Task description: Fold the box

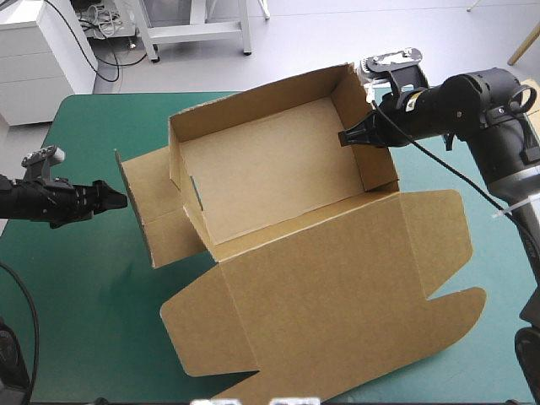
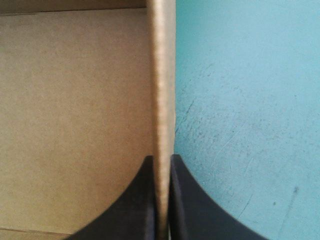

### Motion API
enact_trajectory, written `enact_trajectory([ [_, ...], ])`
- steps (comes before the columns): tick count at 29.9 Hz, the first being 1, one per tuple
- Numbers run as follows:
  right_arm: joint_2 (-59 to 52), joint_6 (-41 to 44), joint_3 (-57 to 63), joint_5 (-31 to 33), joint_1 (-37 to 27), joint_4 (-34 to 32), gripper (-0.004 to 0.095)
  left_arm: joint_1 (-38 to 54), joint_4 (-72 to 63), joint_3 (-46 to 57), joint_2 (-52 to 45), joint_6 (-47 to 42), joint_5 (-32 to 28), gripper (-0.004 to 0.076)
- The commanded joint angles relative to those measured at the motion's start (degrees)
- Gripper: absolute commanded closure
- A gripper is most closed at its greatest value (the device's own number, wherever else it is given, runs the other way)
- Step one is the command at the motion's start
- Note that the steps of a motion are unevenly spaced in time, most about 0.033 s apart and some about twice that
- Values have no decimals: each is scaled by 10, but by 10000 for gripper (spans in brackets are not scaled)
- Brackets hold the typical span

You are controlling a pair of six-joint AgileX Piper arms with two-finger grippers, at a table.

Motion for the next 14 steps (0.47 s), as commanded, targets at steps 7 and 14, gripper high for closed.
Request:
enact_trajectory([
  [7,-23,3,-17,-115,-1,70,929,-41,-149,-12,-19,25,-1,90],
  [14,-12,14,-17,-133,-13,60,929,-81,-260,-12,-19,80,18,90],
])
